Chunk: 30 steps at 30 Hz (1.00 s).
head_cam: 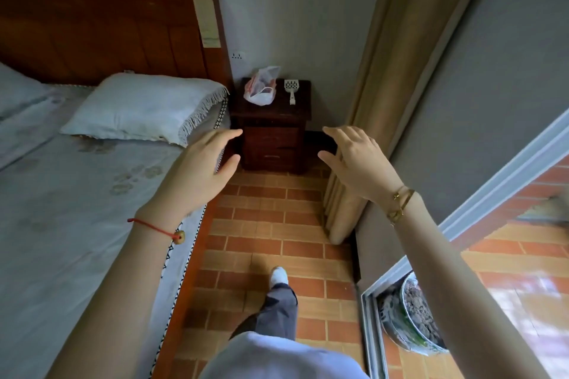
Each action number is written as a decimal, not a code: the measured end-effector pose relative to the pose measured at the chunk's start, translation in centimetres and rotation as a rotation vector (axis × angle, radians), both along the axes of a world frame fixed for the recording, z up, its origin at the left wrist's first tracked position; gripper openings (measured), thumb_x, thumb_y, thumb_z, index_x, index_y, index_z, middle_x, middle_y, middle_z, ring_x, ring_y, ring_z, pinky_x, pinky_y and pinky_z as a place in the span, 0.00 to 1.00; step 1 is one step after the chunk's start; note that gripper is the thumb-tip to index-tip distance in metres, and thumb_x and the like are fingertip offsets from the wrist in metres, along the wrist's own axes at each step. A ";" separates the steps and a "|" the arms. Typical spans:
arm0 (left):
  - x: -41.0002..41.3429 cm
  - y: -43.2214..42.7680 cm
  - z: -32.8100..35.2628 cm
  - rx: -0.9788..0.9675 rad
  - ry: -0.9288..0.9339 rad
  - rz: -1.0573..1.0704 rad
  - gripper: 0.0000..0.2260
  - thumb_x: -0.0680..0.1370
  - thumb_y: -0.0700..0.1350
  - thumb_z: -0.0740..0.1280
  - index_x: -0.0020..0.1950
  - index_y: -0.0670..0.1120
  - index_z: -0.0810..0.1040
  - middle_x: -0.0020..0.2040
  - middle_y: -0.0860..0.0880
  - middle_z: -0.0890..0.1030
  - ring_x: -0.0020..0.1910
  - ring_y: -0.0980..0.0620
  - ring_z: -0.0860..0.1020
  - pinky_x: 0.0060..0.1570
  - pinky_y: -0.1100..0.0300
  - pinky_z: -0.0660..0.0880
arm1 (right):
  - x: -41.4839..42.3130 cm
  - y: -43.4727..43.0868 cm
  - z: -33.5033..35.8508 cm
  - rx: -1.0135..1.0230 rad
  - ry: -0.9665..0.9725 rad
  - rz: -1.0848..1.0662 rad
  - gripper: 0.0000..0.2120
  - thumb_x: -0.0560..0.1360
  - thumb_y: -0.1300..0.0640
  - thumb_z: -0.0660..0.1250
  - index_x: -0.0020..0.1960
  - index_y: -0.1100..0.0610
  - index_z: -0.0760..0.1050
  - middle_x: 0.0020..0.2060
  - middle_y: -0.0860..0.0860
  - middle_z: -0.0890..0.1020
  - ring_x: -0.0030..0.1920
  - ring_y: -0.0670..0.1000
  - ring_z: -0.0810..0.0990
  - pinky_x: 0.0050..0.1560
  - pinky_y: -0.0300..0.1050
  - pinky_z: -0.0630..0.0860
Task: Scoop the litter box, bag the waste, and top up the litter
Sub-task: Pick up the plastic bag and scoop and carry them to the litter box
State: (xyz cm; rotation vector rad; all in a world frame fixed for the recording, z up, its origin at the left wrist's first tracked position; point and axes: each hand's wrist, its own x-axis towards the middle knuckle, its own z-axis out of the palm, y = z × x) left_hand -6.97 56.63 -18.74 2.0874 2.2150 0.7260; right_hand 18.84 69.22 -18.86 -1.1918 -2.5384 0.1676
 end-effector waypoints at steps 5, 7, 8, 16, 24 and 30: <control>-1.8 6.9 -0.5 -0.006 0.010 -0.004 0.21 0.81 0.47 0.62 0.74 0.47 0.68 0.72 0.49 0.71 0.72 0.52 0.66 0.67 0.62 0.59 | -1.6 6.3 -0.5 -0.017 -0.006 -0.011 0.26 0.79 0.44 0.57 0.73 0.53 0.62 0.69 0.50 0.70 0.72 0.52 0.63 0.70 0.49 0.61; -2.7 10.1 -0.5 -0.007 0.018 -0.006 0.21 0.81 0.47 0.62 0.74 0.47 0.67 0.72 0.49 0.71 0.72 0.52 0.66 0.68 0.63 0.58 | -2.5 9.4 -0.4 -0.020 -0.005 -0.019 0.25 0.79 0.44 0.57 0.74 0.53 0.62 0.69 0.50 0.69 0.72 0.52 0.63 0.70 0.49 0.61; -3.2 11.8 -0.4 -0.004 0.024 -0.006 0.21 0.81 0.47 0.62 0.74 0.47 0.67 0.72 0.49 0.71 0.72 0.51 0.67 0.68 0.63 0.58 | -2.9 10.9 -0.3 -0.022 -0.002 -0.022 0.25 0.80 0.44 0.57 0.74 0.53 0.62 0.69 0.50 0.69 0.72 0.51 0.63 0.70 0.49 0.61; -7.2 23.7 -0.4 -0.003 0.015 -0.006 0.21 0.80 0.52 0.59 0.73 0.51 0.67 0.70 0.50 0.73 0.70 0.49 0.69 0.66 0.48 0.71 | -6.5 22.8 -0.4 -0.042 0.037 -0.022 0.25 0.79 0.45 0.57 0.73 0.54 0.63 0.68 0.51 0.70 0.70 0.51 0.65 0.68 0.49 0.65; -9.9 32.5 -2.1 -0.054 -0.031 0.004 0.20 0.80 0.50 0.62 0.72 0.50 0.68 0.69 0.49 0.73 0.69 0.50 0.70 0.67 0.52 0.69 | -9.3 31.7 -2.6 -0.114 0.039 0.018 0.25 0.80 0.45 0.57 0.73 0.55 0.63 0.68 0.51 0.70 0.70 0.50 0.65 0.69 0.48 0.64; -11.8 39.2 -3.5 -0.072 -0.067 0.041 0.20 0.80 0.50 0.61 0.72 0.48 0.69 0.68 0.49 0.74 0.68 0.49 0.70 0.67 0.52 0.69 | -11.8 39.5 -4.2 -0.144 0.038 0.064 0.25 0.79 0.45 0.57 0.73 0.55 0.63 0.68 0.51 0.70 0.70 0.51 0.65 0.70 0.49 0.64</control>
